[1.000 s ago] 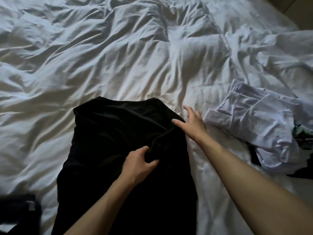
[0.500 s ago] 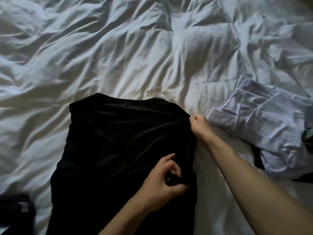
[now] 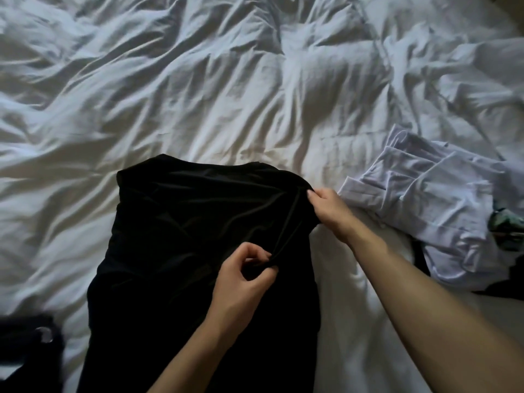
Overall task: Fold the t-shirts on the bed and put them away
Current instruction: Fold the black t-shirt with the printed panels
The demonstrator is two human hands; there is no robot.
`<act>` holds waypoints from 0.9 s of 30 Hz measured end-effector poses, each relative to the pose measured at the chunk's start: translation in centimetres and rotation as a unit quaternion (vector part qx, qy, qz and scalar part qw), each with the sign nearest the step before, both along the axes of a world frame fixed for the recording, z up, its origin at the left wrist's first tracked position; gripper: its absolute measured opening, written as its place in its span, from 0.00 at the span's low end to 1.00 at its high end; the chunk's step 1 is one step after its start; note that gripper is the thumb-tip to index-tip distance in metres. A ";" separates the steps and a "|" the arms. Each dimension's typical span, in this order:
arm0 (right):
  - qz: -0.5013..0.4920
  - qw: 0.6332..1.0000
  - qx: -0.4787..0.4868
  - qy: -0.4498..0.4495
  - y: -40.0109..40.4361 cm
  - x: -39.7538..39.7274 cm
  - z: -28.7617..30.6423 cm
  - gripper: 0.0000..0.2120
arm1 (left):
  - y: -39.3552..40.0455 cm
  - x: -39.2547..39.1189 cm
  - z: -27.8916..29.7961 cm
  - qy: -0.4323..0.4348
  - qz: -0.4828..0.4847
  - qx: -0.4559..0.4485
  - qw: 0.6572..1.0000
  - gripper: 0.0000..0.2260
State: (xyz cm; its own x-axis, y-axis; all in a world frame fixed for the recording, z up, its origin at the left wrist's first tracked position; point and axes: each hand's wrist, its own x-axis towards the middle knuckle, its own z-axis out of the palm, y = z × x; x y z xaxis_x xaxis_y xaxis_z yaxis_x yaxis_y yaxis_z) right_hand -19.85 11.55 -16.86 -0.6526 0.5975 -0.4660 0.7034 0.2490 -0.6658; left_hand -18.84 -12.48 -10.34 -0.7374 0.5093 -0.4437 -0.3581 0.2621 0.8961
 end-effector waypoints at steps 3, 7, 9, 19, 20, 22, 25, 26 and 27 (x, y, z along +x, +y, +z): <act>0.034 0.998 0.024 0.052 -0.6 0.0 0.4 0.16 | -0.1 -0.8 -0.4 -0.069 0.052 0.060 0.994 0.14; 0.062 0.995 0.045 0.069 -1.7 -2.0 0.4 0.16 | -1.6 -4.4 -2.6 -0.015 0.170 0.026 0.985 0.15; 0.075 0.995 0.037 0.061 -2.7 -3.1 0.2 0.19 | -3.1 -6.0 -4.3 -0.001 0.223 -0.040 0.974 0.21; -0.080 0.996 0.029 -0.027 -10.5 4.9 -2.2 0.40 | -4.4 -1.6 -7.7 0.069 0.249 -0.198 0.945 0.40; -0.068 0.996 0.040 -0.034 -10.9 5.5 -2.6 0.34 | -4.4 -0.9 -7.7 0.112 0.199 -0.204 0.952 0.41; -0.061 0.995 0.079 -0.029 -11.2 6.4 -3.0 0.22 | -5.0 -0.1 -7.7 0.158 0.154 -0.200 0.955 0.41; -0.071 0.991 0.105 -0.050 -10.9 7.2 -3.5 0.15 | -6.3 -0.8 -7.5 0.178 0.174 -0.146 0.958 0.37; -0.060 0.989 0.116 -0.063 -10.9 7.4 -3.5 0.17 | -6.8 -1.5 -7.3 0.211 0.166 -0.131 0.954 0.32; -0.043 0.987 0.143 -0.064 -10.8 7.6 -3.3 0.21 | -7.3 -2.4 -7.0 0.263 0.146 -0.131 0.945 0.26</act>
State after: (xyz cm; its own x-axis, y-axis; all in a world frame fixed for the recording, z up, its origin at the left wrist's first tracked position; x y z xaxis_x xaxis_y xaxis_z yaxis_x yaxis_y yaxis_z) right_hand -12.29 0.74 -20.19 -0.5401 0.7672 -0.3460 0.8040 0.3487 -0.4817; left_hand -21.21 -19.75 -17.34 -0.9831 0.1730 -0.0604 0.0262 0.4589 0.8881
